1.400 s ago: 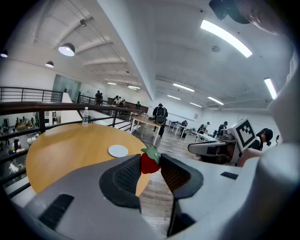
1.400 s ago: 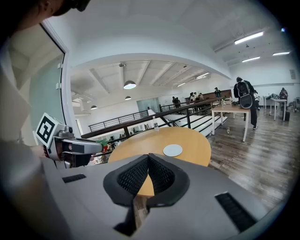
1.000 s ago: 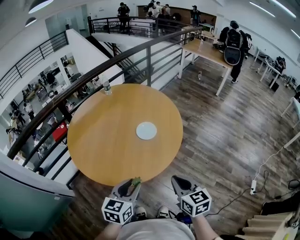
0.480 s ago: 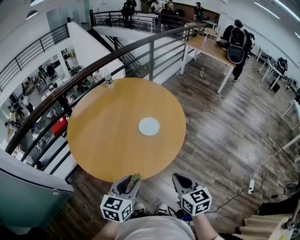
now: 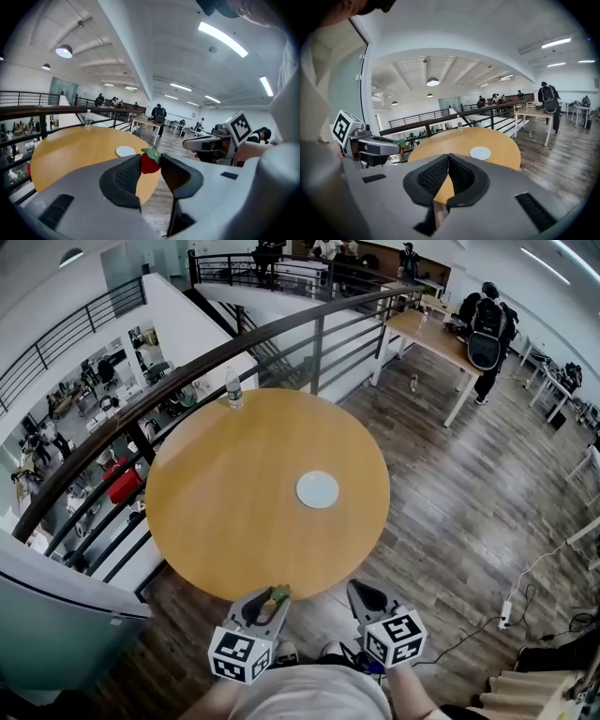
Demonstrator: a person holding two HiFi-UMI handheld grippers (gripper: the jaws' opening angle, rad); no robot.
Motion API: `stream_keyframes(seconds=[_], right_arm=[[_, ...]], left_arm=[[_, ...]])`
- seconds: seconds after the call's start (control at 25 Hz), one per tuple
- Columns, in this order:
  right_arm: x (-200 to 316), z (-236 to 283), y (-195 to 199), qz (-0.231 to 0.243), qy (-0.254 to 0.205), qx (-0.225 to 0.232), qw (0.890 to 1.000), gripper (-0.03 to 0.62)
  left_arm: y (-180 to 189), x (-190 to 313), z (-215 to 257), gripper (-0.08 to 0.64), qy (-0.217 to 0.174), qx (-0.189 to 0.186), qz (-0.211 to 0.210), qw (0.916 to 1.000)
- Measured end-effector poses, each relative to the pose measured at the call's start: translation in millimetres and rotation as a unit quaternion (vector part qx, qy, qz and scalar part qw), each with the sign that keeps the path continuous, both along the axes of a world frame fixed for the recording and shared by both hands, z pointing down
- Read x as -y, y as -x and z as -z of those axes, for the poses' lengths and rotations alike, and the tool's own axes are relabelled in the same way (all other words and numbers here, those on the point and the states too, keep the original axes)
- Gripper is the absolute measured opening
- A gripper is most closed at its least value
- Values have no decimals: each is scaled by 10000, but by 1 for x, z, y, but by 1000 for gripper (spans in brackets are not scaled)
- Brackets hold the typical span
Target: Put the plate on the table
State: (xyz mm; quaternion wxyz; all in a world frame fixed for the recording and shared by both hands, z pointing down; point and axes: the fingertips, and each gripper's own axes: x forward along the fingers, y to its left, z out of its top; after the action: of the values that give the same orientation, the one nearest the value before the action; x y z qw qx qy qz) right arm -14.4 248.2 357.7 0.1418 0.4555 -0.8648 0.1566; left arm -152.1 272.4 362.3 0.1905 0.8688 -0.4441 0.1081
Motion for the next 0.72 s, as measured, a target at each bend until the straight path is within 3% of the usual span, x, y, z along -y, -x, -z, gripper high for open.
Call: stream_keyframes(seconds=[0.32, 0.72], right_arm=[[-3, -9, 25, -16, 73, -60, 10000, 25], [28, -12, 2, -128, 98, -28, 9999, 25]], left_arm=[[20, 3, -4, 147, 34, -174, -28, 9998], [3, 41, -3, 147, 51, -227, -28, 9997]])
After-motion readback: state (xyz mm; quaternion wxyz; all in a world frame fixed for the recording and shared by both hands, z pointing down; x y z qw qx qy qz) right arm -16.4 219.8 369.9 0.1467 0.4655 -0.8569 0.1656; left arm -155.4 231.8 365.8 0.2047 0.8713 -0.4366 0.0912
